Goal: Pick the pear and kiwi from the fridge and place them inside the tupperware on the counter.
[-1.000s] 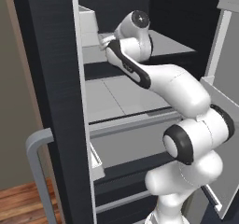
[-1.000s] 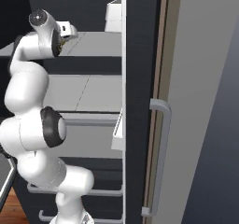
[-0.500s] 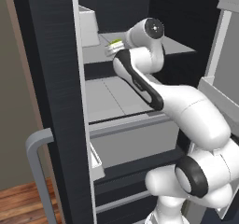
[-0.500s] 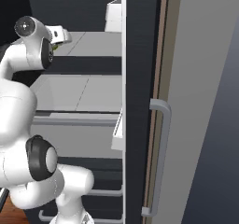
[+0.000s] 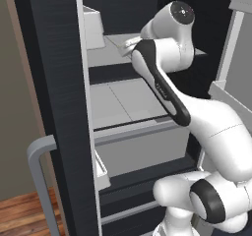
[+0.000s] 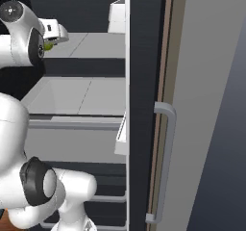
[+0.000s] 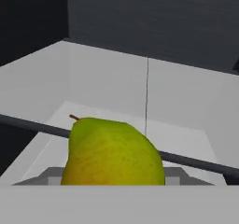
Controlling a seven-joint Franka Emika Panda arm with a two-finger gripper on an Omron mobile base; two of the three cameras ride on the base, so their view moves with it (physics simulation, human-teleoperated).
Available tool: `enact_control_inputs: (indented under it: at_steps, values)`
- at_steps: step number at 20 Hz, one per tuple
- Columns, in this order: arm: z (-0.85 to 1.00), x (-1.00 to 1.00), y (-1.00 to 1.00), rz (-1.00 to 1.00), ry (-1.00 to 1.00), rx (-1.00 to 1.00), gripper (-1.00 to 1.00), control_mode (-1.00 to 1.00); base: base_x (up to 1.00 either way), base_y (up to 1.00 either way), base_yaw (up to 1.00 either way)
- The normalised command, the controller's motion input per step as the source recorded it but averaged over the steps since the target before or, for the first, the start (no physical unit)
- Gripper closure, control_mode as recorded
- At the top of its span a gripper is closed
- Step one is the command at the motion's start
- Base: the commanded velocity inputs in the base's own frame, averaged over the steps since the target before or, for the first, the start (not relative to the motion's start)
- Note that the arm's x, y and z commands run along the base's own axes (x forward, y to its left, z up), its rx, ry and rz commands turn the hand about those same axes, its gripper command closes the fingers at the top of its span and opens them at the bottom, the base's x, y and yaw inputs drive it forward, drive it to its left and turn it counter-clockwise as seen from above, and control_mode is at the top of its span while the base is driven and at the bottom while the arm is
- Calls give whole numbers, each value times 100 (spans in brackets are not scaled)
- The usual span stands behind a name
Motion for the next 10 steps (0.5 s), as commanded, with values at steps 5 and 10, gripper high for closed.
enact_control_inputs:
  at_steps: [5,10]
  values:
    - [0,-93,-13,0,0,0,100,-100,0,0,0]
    - [0,-92,-14,0,0,0,100,-100,0,0,0]
